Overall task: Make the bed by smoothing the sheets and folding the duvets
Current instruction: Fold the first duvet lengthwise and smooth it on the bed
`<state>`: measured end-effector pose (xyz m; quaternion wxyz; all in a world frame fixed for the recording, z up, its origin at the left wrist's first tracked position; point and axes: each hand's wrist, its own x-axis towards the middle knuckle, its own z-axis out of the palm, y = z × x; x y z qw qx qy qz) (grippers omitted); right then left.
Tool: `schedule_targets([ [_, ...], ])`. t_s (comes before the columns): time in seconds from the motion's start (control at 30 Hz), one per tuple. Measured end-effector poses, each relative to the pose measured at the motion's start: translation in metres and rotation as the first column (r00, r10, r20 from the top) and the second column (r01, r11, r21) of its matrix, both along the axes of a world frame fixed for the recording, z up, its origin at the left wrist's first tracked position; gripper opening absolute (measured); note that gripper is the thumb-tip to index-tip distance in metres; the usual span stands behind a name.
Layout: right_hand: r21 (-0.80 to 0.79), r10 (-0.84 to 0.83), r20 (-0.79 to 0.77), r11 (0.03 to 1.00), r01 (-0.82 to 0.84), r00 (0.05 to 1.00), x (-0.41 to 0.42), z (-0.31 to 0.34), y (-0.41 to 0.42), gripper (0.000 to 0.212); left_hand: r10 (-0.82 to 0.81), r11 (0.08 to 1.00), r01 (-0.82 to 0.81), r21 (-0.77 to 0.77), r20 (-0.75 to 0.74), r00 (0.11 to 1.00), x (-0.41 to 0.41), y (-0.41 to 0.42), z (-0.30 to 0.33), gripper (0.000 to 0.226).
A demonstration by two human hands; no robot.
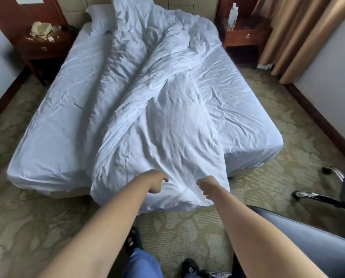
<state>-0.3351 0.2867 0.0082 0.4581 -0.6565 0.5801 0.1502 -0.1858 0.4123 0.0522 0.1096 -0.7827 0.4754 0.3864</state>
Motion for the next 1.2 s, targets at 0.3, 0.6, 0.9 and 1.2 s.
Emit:
schedule_targets([
  [0.3,-0.013,0.154,0.053,0.988,-0.153,0.987,0.068,0.016,0.009,0.035,0.161,0.987,-0.162,0.006,0.067,0.985,0.06,0.021,0.011,0.065],
  [0.6,-0.028,0.198,0.118,0.98,-0.196,0.973,0.193,0.03,0.026,0.044,0.186,0.983,-0.185,-0.012,0.074,0.98,0.178,0.041,0.015,0.065],
  [0.9,-0.087,0.131,0.119,0.989,-0.122,0.984,0.297,0.032,0.019,0.04,0.19,0.981,-0.185,-0.051,0.093,0.977,0.297,0.025,0.0,0.059],
  [1.2,0.075,-0.059,0.238,0.996,0.043,0.969,0.397,-0.014,-0.015,0.037,0.284,0.949,-0.28,-0.141,0.002,0.959,0.374,-0.032,-0.04,0.08],
])
